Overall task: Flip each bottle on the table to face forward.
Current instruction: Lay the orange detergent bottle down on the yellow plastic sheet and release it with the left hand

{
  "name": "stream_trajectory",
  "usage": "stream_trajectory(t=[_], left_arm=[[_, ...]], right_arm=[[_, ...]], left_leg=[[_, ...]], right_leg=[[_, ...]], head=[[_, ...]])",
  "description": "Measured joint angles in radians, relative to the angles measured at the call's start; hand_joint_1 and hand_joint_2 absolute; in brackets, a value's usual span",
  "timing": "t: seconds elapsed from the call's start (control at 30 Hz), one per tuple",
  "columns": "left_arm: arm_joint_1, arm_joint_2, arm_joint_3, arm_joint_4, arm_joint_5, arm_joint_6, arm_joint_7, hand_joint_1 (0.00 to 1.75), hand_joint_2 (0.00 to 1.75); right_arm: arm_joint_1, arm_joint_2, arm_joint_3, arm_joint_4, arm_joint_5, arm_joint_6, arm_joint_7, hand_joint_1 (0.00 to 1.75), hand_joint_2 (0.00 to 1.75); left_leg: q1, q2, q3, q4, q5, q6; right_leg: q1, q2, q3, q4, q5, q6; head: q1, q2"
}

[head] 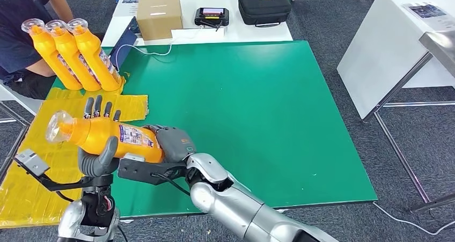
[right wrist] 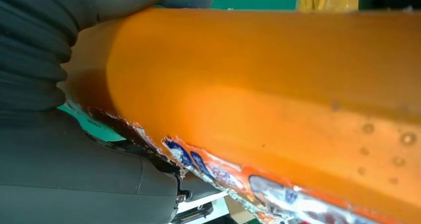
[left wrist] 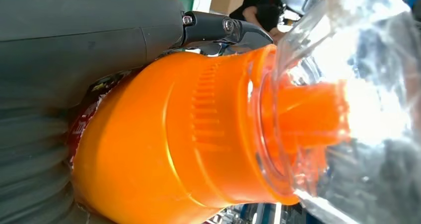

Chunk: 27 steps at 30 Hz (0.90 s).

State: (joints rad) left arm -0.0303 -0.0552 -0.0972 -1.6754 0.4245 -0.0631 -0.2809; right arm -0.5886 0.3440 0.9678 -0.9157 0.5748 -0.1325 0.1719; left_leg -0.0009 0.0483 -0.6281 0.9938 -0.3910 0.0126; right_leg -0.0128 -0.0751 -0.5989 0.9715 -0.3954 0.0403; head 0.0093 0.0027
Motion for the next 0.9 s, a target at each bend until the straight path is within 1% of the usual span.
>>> stream_trajectory(t=[0.03,0.13,0.17,0.43,0.73,0.87,0.9], left_arm=[[0.003,0.002,0.005,0.000,-0.007,0.000,0.000,0.13,1.75],[0.010,0.005,0.018,0.000,-0.021,-0.001,-0.001,1.43,1.75],[0.012,0.006,0.022,0.000,-0.023,-0.003,-0.003,1.75,1.75],[0.018,0.008,0.043,0.000,-0.034,-0.034,-0.030,1.75,1.75],[0.021,0.010,0.068,0.000,-0.027,-0.095,-0.036,1.75,1.75],[0.020,0.011,0.076,0.000,-0.024,-0.118,-0.031,1.75,1.75],[0.019,0.011,0.078,0.000,-0.026,-0.123,-0.030,1.75,1.75]], right_arm=[[0.000,0.000,0.008,-0.004,0.000,0.002,0.002,1.74,1.75],[0.000,-0.001,0.024,-0.024,0.000,0.013,0.016,1.73,1.75],[0.000,-0.002,0.028,-0.030,-0.001,0.018,0.021,1.72,1.75],[-0.002,-0.012,0.043,-0.049,-0.010,0.030,0.026,1.75,1.75],[-0.005,-0.007,0.043,-0.039,-0.016,0.025,0.026,1.75,1.75],[-0.005,-0.006,0.042,-0.031,-0.013,-0.006,0.020,0.00,1.75],[-0.004,-0.007,0.040,-0.030,-0.006,-0.025,0.014,0.00,1.75]], left_leg=[[0.000,0.000,0.000,0.000,0.000,0.000],[0.000,0.000,0.000,0.000,0.000,0.000],[0.000,0.000,0.000,0.000,0.000,0.000],[0.000,0.000,0.000,0.000,0.000,0.000],[0.000,0.000,0.000,0.000,0.000,0.000],[0.000,0.000,0.000,0.000,0.000,0.000],[0.000,0.000,0.000,0.000,0.000,0.000]], right_leg=[[0.000,0.000,0.000,0.000,0.000,0.000],[0.000,0.000,0.000,0.000,0.000,0.000],[0.000,0.000,0.000,0.000,0.000,0.000],[0.000,0.000,0.000,0.000,0.000,0.000],[0.000,0.000,0.000,0.000,0.000,0.000],[0.000,0.000,-0.001,0.000,0.000,0.000],[0.000,0.000,-0.001,0.000,0.000,0.000]], head=[[0.000,0.000],[0.000,0.000],[0.000,0.000],[0.000,0.000],[0.000,0.000],[0.000,0.000],[0.000,0.000]])
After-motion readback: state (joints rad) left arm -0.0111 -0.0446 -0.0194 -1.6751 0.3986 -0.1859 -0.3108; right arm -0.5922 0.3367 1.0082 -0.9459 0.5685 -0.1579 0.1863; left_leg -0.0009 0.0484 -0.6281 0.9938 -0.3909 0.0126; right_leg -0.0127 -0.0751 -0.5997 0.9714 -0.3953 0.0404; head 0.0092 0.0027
